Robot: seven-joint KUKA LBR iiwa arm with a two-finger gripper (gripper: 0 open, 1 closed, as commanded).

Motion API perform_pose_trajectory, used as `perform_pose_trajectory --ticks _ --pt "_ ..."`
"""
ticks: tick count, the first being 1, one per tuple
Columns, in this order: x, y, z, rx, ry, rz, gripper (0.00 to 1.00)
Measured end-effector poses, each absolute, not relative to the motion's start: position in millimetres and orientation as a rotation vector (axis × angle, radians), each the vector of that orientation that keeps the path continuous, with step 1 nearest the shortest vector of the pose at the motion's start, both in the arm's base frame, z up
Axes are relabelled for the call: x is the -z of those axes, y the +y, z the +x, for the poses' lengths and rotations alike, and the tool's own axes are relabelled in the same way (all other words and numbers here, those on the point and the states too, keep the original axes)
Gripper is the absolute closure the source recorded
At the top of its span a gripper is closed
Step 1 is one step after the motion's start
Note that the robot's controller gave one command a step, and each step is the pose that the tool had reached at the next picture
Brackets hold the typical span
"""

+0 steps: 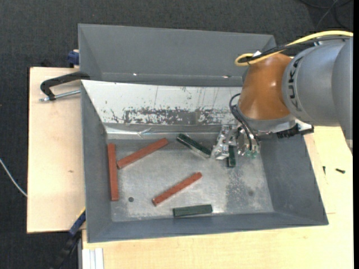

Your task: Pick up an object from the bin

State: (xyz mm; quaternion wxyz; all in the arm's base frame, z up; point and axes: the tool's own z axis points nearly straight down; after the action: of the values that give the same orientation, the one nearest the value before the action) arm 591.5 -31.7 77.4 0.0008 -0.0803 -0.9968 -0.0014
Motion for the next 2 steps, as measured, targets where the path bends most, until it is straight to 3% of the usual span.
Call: perform_pose_trajectory --ticks 1,2 --pt "-75.3 -33.0 594.0 0.001 -3.148 -0.257 0.00" --pt "-75.3 -32.9 593.9 0.001 -3.148 -0.257 0.00"
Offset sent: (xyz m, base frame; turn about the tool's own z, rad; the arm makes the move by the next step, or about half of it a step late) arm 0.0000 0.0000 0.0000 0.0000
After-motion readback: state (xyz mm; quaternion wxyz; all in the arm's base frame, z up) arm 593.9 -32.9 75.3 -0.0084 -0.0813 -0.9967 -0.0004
